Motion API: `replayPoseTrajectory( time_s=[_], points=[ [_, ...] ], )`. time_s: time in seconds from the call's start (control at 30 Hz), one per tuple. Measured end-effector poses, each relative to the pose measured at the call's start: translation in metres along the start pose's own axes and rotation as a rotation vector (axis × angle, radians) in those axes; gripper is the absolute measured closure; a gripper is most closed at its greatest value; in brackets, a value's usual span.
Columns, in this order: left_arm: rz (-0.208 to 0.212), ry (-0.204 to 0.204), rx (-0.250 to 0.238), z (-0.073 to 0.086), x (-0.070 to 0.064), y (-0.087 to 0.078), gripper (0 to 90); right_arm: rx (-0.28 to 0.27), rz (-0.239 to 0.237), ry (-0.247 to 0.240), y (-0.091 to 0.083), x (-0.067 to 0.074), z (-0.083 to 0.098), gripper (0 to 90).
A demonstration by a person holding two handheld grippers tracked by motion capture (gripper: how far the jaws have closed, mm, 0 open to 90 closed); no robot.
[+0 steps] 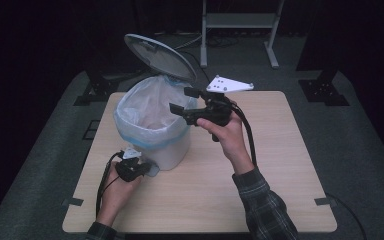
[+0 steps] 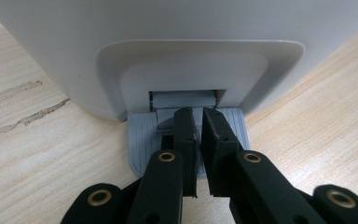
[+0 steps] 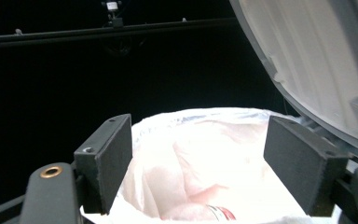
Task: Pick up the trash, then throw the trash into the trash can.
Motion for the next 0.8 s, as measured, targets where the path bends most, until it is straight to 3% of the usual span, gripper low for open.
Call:
replayPoseTrajectory(
  time_s=[0.33, 0.5, 0.8],
  points=[
    [-0.002, 0.016, -0.012, 0.0, -0.002, -0.001, 81.8, 0.043, 0.049, -0.011, -0.03, -0.003, 0.012, 21.2],
    [0.009, -0.004, -0.024, -0.001, -0.001, -0.004, 80.7, 0.064, 0.073, -0.009, -0.046, -0.005, 0.022, 21.2],
    [0.047, -0.027, -0.019, -0.001, -0.004, -0.011, 67.5, 0.111, 0.112, -0.008, -0.072, -0.005, 0.044, 20.0]
  ],
)
Point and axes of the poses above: each handheld gripper's, and its own axes: y roughly forward along the jaws, z roughly out of its underside, x roughly to its left, the point moved 5 cm from there along y, roughly forward along the jaws, and after that the axes turned 12 degrees about -z, right-handed, at the moved point
